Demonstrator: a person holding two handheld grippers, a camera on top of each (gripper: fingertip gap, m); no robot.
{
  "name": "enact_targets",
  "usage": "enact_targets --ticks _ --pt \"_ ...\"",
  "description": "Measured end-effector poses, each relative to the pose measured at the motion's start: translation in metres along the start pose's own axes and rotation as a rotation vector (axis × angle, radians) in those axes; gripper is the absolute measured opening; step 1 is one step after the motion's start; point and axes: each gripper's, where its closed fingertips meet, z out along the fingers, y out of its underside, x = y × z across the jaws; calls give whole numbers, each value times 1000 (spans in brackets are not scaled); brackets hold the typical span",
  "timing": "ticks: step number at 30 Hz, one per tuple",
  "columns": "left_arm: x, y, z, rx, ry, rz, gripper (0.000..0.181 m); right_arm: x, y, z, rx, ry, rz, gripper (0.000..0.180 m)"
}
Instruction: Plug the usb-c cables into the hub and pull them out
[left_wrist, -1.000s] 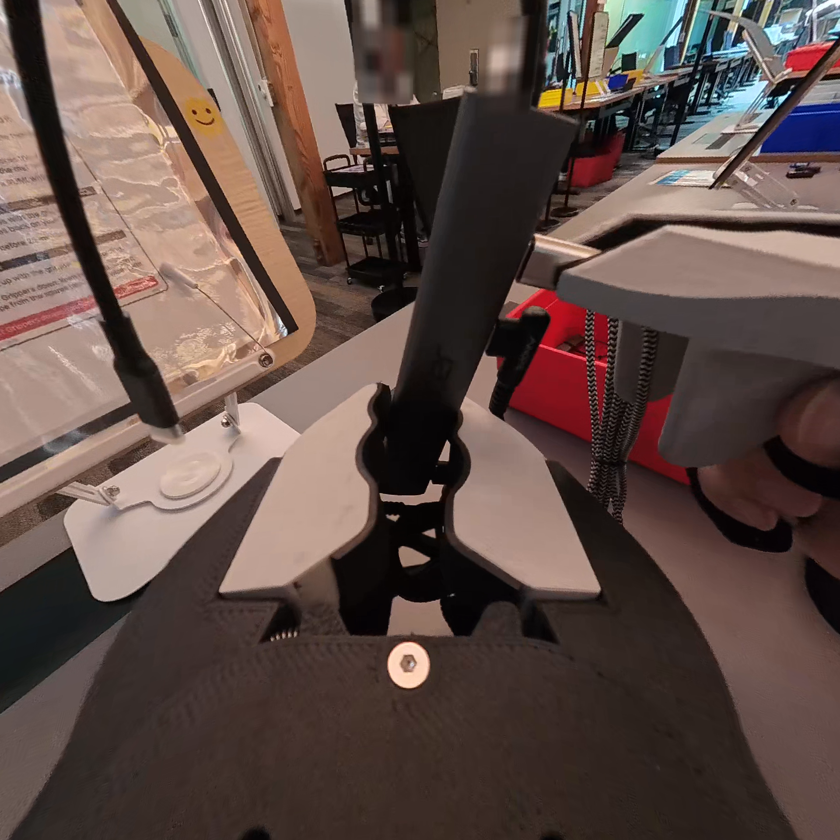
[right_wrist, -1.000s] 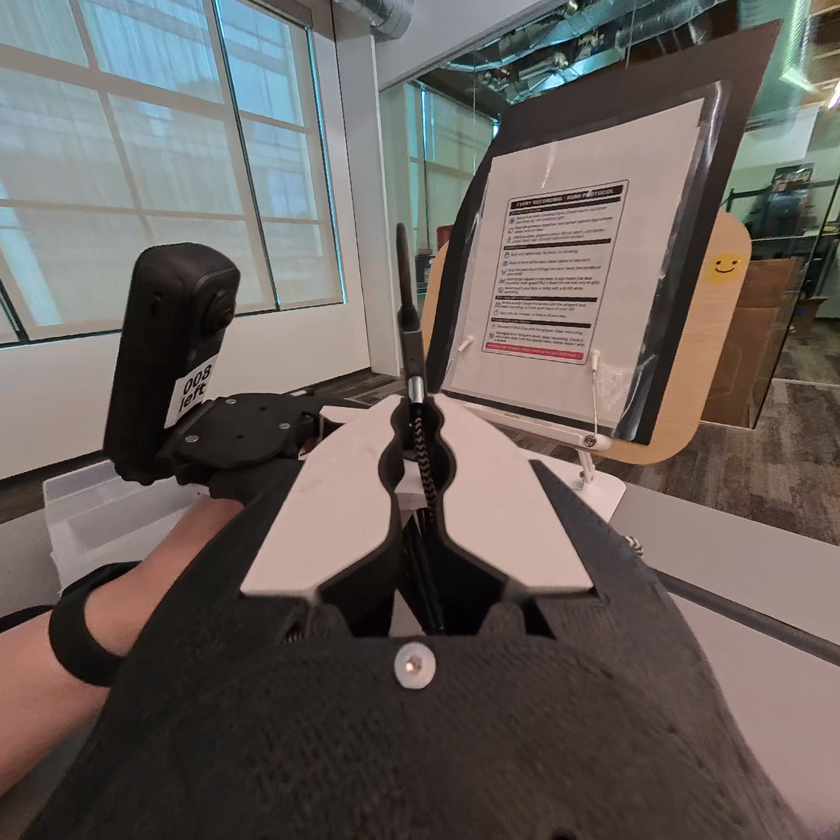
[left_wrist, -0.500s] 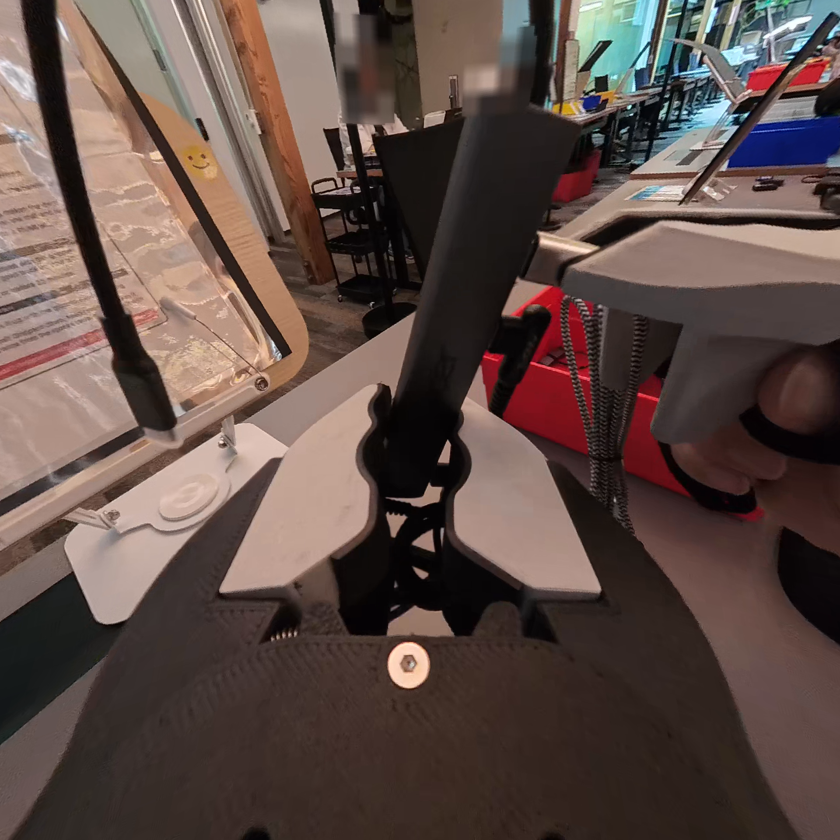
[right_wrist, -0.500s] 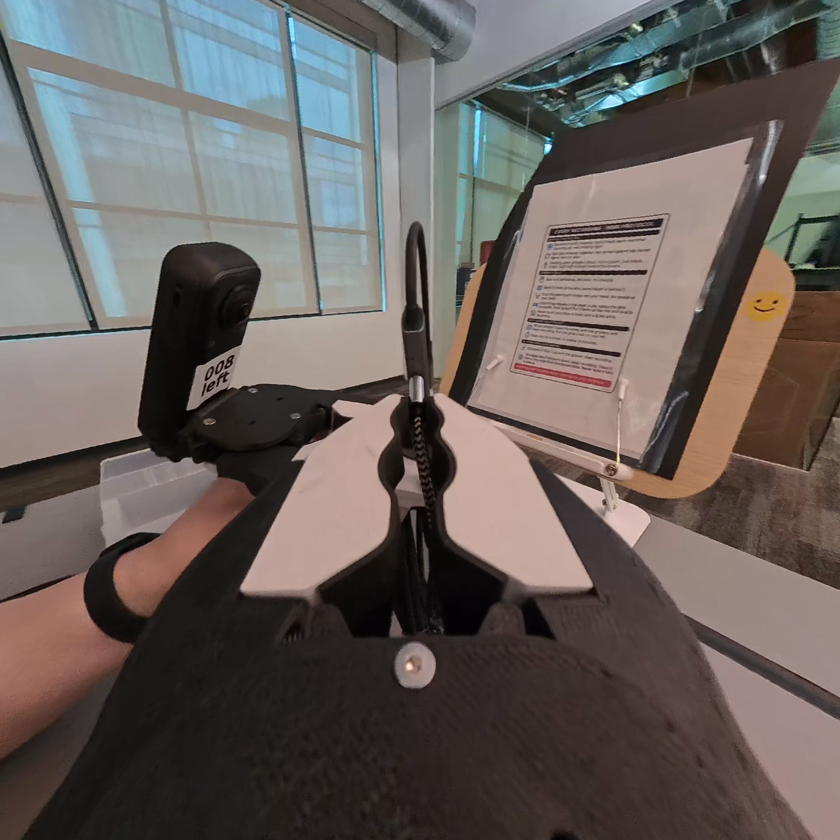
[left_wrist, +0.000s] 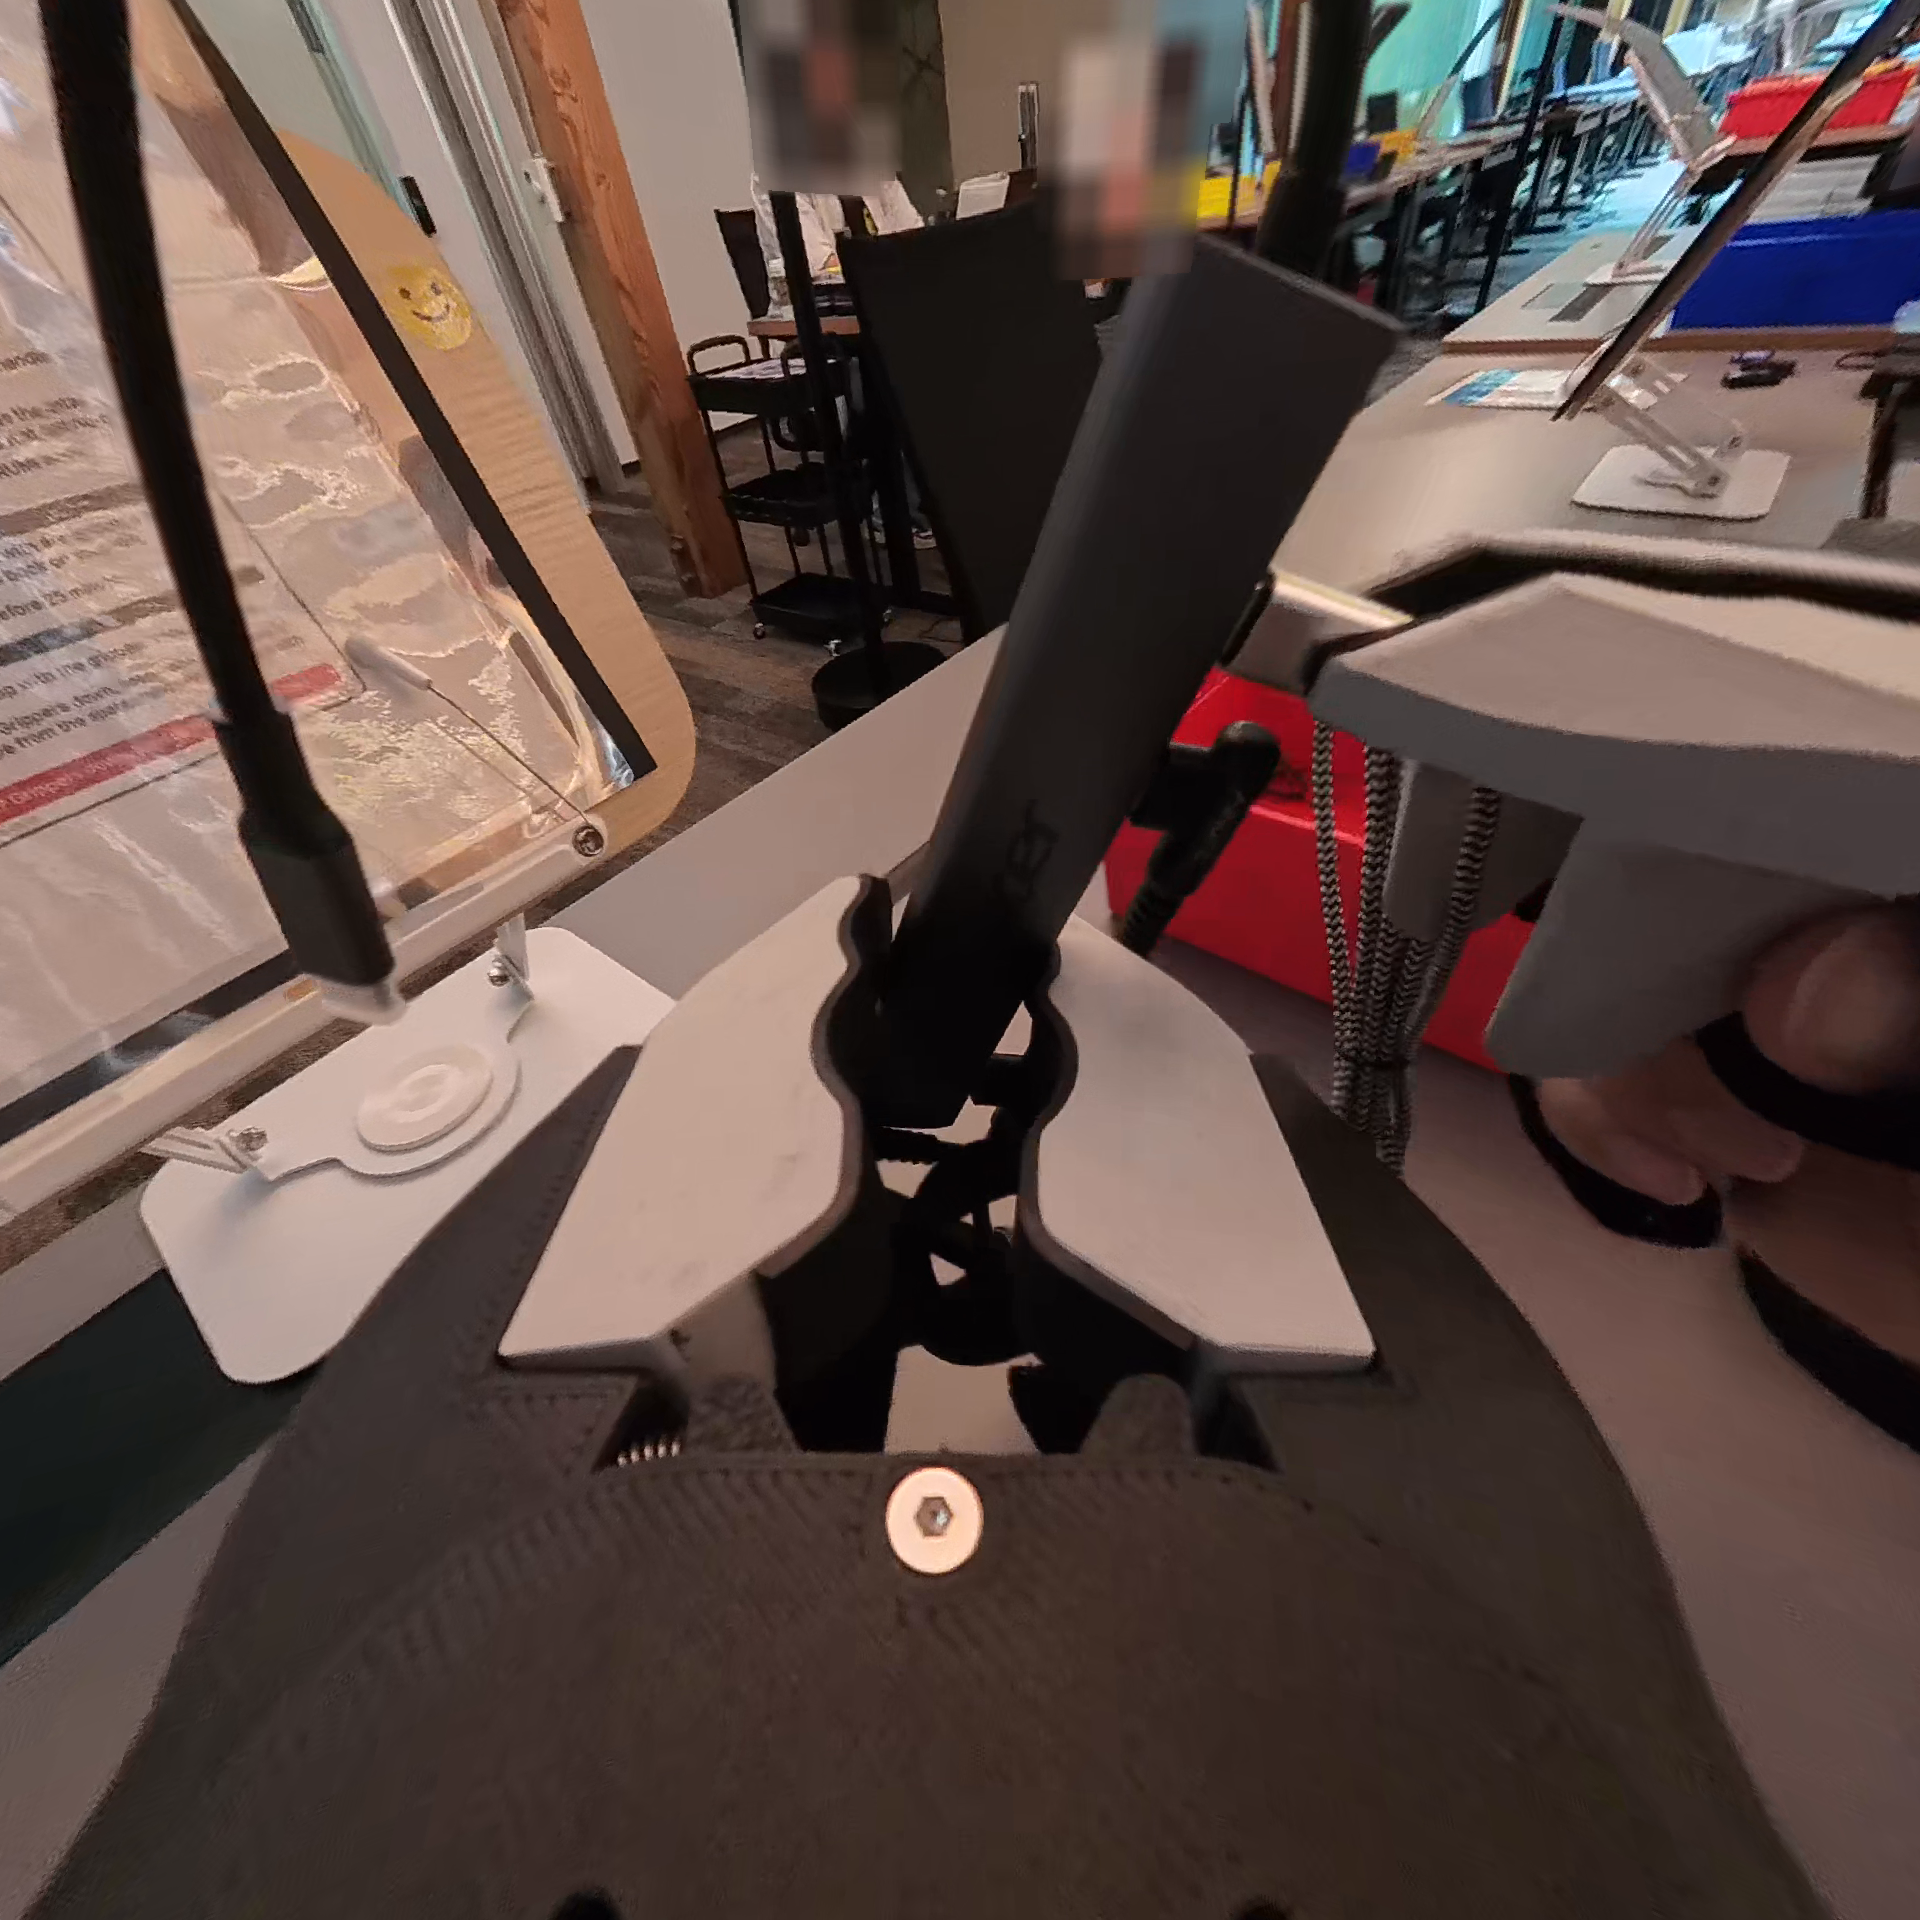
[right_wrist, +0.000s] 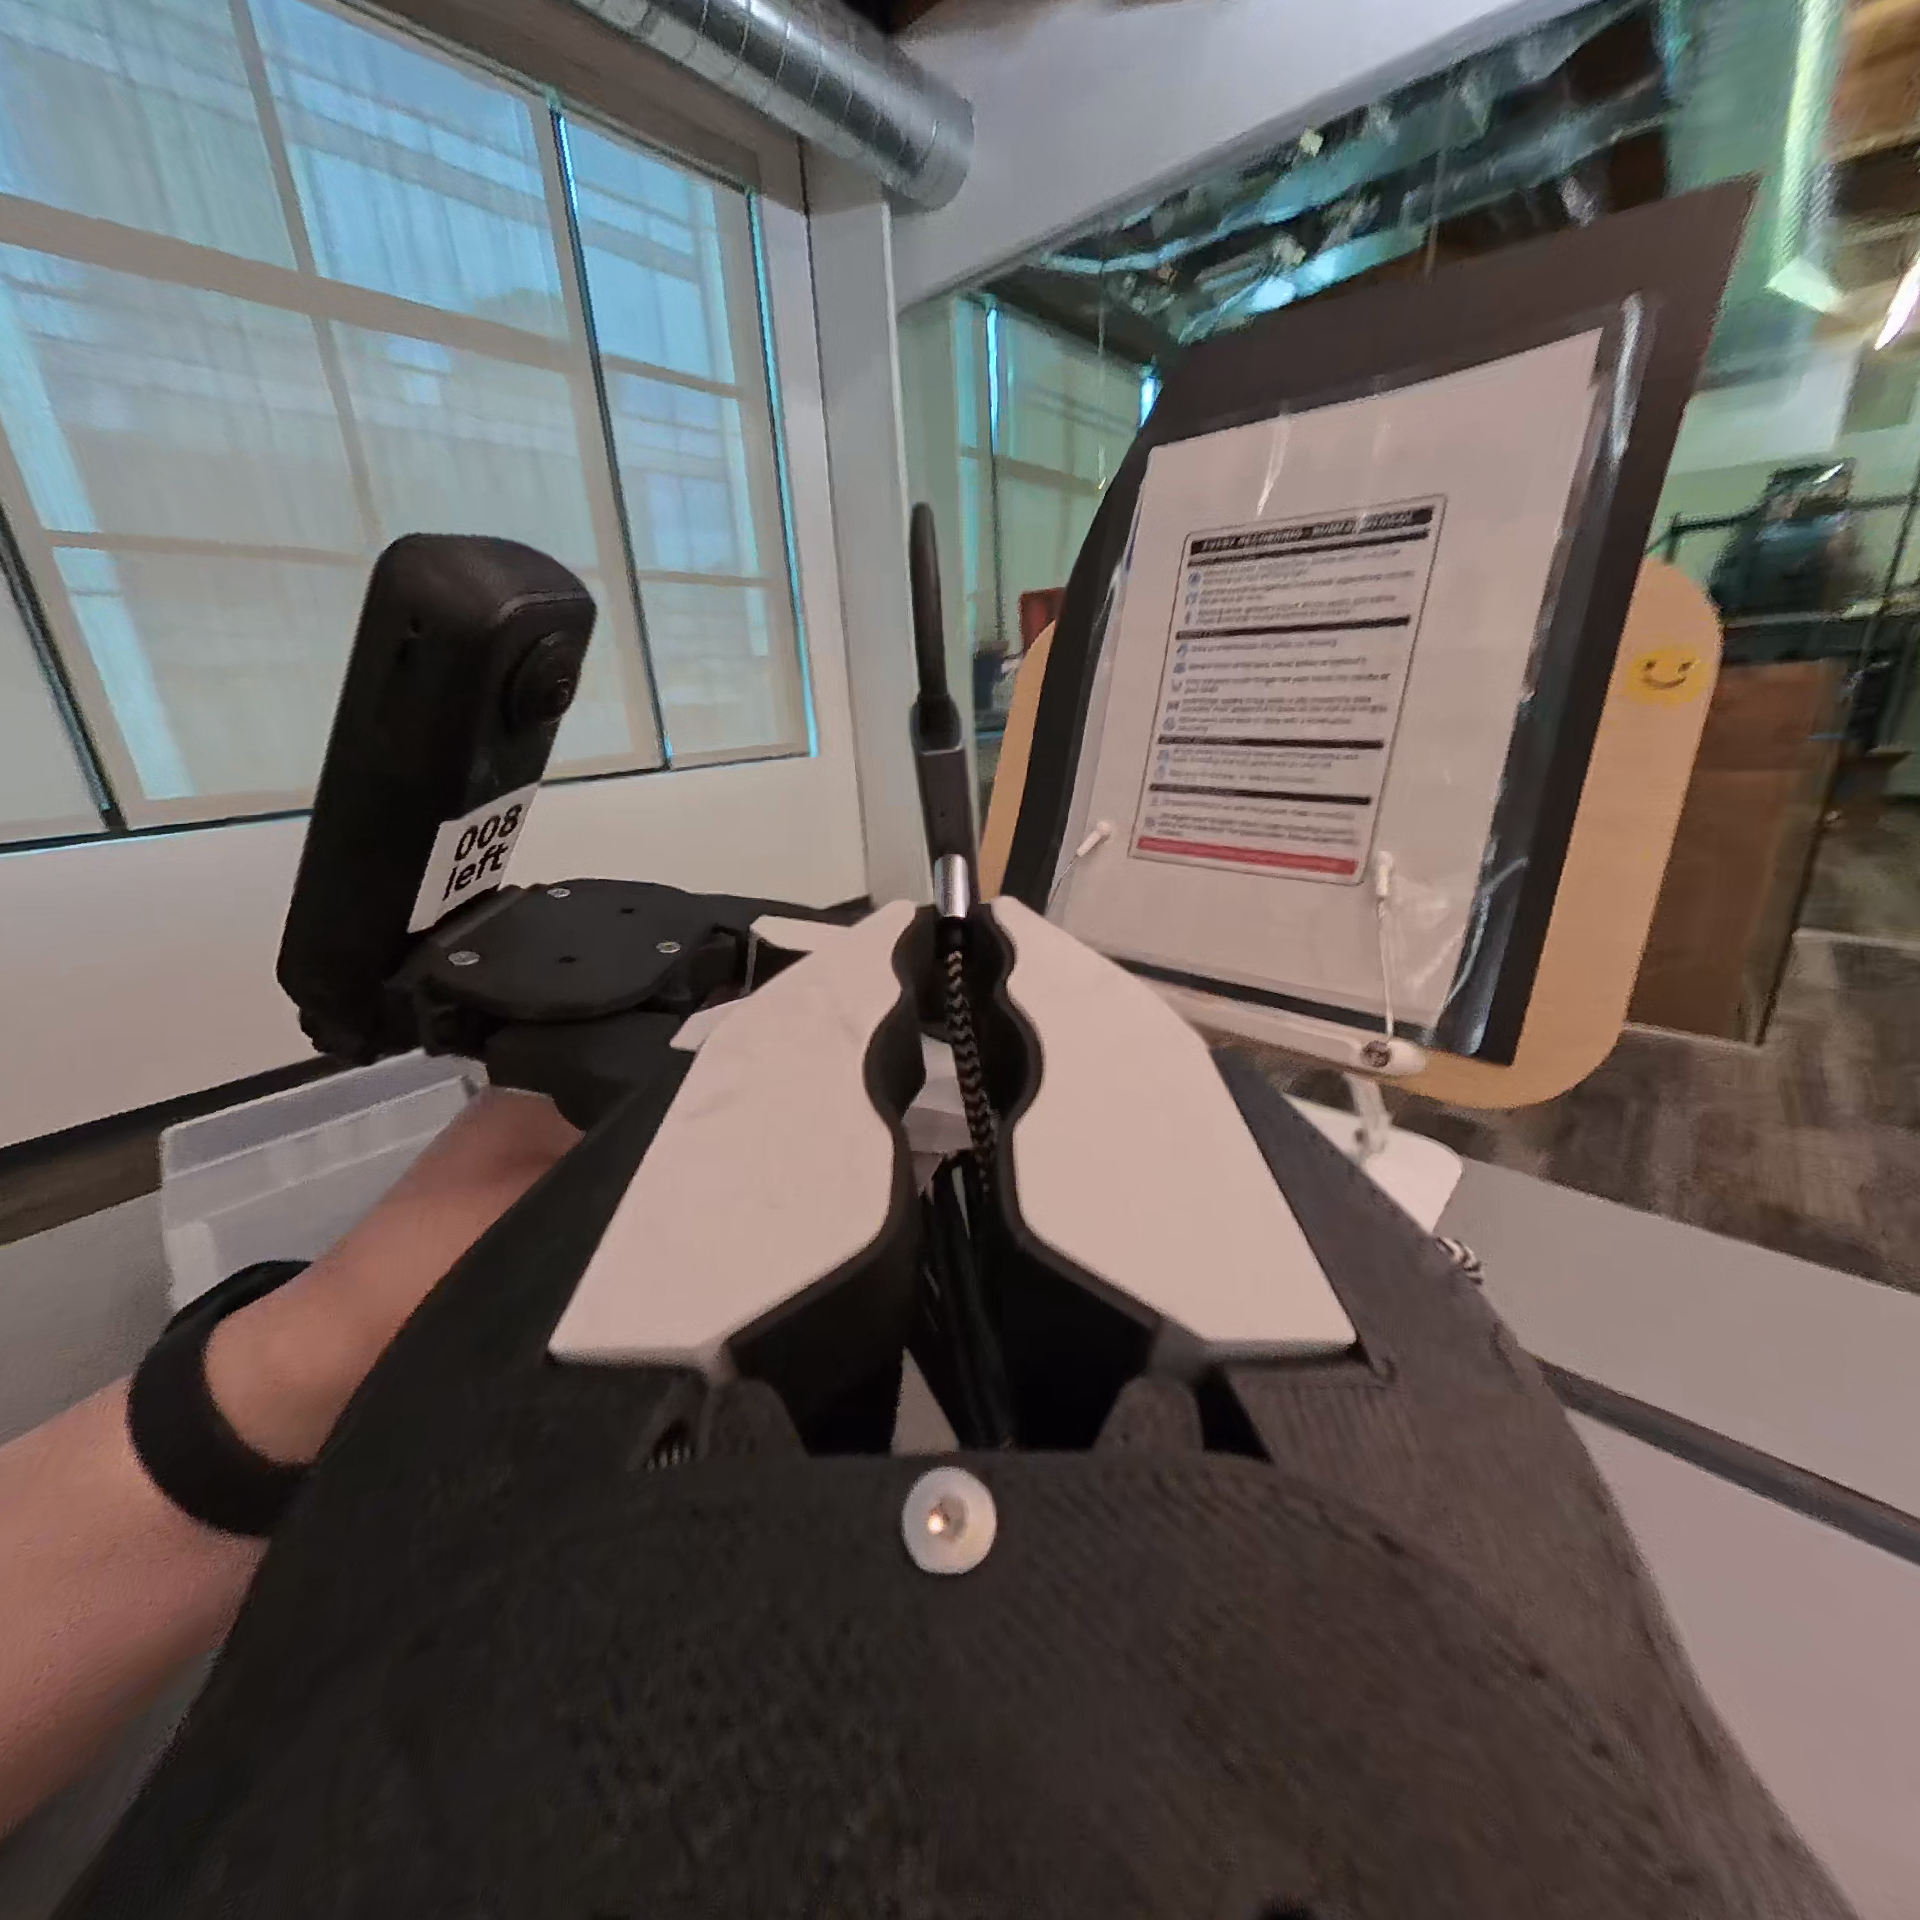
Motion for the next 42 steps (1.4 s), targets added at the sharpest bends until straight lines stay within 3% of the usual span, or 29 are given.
enact_targets --ticks 4,11,19,25,30,34,39,42 --pt "-6 -1 -3 -4 -25 38 25 1 2 2 -135 -94 65 7" --pt "5 0 -2 -29 37 -53 25 -1 -2 -1 4 2 13 7" --pt "2 -3 -3 -23 18 3 25 -1 -4 -2 -163 -55 -25 7" --pt "-25 -17 -27 81 132 -281 23 -2 7 -1 -69 -9 -3 7" --pt "-44 -12 -40 1 -12 -87 22 7 -21 -9 -55 -53 0 7" --pt "-51 0 -38 -85 -87 10 22 18 -42 -28 -150 -88 -27 6" --pt "-62 18 -34 -176 -143 77 22 43 -69 -60 -194 -31 -90 7" --pt "-59 19 -32 -180 -128 73 22 72 -83 -85 -235 89 -187 7"
